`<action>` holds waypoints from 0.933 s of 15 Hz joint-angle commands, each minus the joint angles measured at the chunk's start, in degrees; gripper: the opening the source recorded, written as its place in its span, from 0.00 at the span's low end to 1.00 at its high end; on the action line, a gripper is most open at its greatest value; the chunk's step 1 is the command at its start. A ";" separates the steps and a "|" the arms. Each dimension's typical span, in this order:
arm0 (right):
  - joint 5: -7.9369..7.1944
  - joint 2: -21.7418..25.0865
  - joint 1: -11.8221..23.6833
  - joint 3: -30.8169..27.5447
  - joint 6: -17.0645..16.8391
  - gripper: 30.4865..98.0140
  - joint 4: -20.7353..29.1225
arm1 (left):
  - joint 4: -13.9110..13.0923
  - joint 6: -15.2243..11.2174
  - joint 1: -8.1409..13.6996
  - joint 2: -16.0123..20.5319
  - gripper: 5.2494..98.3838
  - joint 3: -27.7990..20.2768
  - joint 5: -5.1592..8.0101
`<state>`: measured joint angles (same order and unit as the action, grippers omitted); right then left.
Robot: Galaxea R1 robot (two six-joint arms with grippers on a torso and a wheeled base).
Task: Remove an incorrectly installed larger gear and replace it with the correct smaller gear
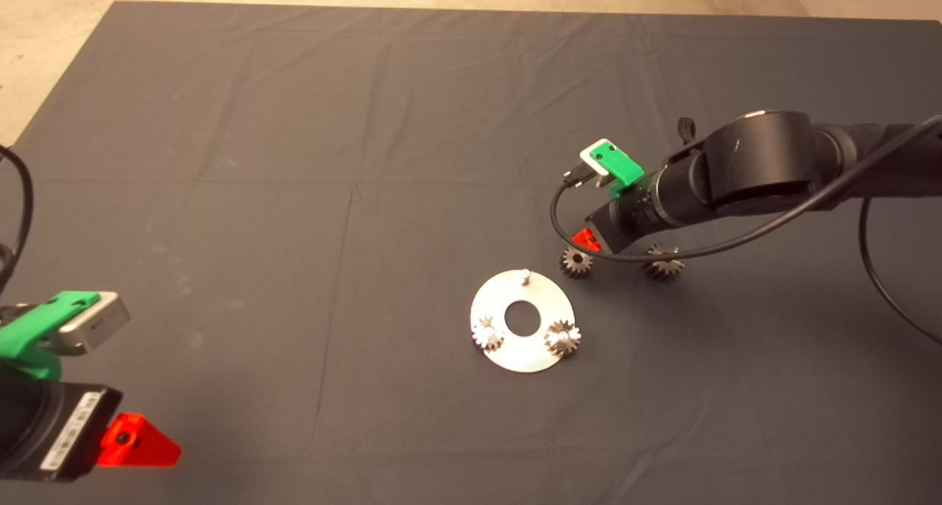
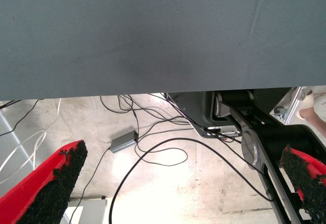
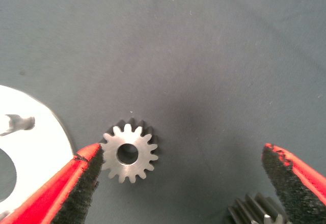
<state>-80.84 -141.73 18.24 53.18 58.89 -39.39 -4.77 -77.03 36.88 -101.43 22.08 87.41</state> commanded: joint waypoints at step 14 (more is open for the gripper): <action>0.15 -2.72 -4.79 2.18 0.35 0.91 -0.51 | -1.30 0.39 0.76 0.30 1.00 -0.74 7.60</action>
<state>-80.81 -144.43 12.87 55.48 59.21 -39.41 -4.77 -77.03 36.90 -101.43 22.08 87.39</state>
